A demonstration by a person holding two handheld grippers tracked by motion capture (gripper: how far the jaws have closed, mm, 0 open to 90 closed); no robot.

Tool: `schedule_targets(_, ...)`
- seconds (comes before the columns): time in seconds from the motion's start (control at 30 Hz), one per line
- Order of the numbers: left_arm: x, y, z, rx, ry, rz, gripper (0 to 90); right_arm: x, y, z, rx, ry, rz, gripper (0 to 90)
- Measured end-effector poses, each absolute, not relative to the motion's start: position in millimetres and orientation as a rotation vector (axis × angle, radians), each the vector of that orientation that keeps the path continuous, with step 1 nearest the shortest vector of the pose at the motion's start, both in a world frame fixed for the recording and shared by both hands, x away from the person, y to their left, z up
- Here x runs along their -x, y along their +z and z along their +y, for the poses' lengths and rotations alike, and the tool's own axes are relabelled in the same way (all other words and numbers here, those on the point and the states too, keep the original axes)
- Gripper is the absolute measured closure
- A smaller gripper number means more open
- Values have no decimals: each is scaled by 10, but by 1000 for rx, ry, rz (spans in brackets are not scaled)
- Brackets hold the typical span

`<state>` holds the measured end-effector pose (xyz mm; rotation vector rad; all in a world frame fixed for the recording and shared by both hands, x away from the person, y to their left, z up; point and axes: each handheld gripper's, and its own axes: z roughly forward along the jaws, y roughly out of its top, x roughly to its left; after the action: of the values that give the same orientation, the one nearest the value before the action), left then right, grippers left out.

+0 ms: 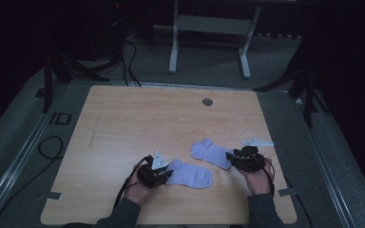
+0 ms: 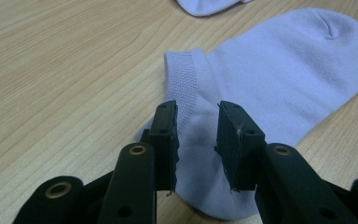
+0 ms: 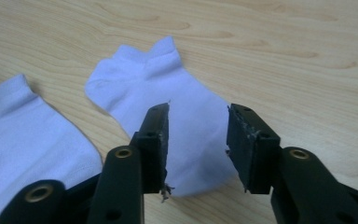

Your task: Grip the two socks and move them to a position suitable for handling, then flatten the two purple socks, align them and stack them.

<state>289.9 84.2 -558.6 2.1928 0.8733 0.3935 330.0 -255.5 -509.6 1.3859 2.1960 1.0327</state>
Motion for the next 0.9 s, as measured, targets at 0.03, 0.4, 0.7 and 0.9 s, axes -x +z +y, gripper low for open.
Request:
schedule_targets(0.03,-2897,-5586,840,-2195,392,871,678,-3296,-5090,-2554,-1383,1033,2190,555)
schedule_targets(0.4,-2900,-5584,842,-2195,394,872,678,-3285,-5062,-2540,-1372,1049,2176,521)
schedule_targets(0.7,-2890,-5585,832,-2193,391,873,677,-3323,-5038,-2474,-1312,1019,2214,517)
schedule_targets(0.9,-2892,-5583,844,-2193,392,877,675,-3356,-4948,-2383,-1250,1018,2240,502)
